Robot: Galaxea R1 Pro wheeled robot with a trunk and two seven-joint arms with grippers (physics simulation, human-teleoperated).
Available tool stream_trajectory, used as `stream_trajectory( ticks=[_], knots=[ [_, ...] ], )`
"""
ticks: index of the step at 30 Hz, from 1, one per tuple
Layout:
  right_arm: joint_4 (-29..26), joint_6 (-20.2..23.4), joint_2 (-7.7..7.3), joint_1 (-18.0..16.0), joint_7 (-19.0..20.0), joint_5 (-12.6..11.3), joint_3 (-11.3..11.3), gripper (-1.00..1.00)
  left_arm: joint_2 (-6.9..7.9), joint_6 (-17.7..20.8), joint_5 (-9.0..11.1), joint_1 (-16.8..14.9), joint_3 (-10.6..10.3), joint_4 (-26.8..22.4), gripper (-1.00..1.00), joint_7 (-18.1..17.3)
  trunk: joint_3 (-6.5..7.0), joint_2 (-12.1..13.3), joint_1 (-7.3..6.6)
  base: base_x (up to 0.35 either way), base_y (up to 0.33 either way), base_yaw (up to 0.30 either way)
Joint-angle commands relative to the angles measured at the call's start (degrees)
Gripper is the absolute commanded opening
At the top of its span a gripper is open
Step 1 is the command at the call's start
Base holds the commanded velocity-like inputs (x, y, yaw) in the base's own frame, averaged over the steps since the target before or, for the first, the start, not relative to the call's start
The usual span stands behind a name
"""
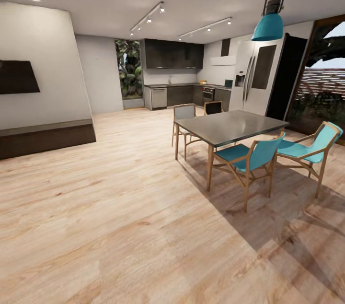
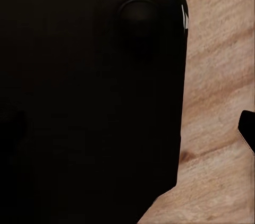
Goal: In the kitchen, take the popcorn bag from the countertop, put it into the microwave, and heat it until the popcorn is cooked so the cooked popcorn ends up inside the bag.
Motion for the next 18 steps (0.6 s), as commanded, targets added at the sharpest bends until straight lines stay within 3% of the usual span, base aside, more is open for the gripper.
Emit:
stream_trajectory(
  ticks=[1,18],
  knots=[
    [0.1,-0.3,0.01,0.0,-0.1,0.0,0.0,1.00,-0.02,-0.1,0.5,0.0,0.0,0.0,1.00,0.0,-0.03,0.0,0.00,0.000,0.000,0.269],
    [0.0,-0.3,0.02,0.0,-0.1,0.1,0.0,1.00,0.06,0.1,0.6,0.0,0.0,0.1,1.00,0.0,-0.03,0.0,0.00,0.000,0.000,0.269]
  ],
)
